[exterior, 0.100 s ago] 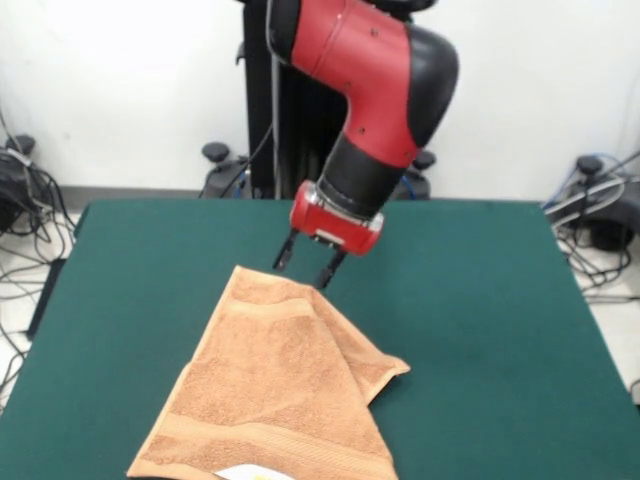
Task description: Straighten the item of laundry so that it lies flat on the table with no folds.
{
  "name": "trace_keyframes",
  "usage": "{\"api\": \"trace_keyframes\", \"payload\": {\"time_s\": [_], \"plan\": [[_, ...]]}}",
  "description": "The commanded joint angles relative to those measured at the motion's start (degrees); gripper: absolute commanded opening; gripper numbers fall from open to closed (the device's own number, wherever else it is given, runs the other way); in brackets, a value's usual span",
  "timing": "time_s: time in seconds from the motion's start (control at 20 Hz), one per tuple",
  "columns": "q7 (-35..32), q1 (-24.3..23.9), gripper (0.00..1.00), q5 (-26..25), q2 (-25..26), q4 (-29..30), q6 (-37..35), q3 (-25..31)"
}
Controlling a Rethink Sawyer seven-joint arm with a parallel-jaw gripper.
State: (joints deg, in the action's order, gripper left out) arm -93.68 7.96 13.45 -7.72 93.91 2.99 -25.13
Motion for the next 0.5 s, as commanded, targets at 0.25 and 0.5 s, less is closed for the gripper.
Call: {"api": "trace_keyframes", "payload": {"time_s": [0.25, 0.5], "plan": [[-11.71, 5.91, 1.00, 10.48, 16.01, -12.41, -0.49, -5.17], [-12.99, 9.62, 1.00, 14.75, 17.81, -12.95, -2.46, -7.07]]}}
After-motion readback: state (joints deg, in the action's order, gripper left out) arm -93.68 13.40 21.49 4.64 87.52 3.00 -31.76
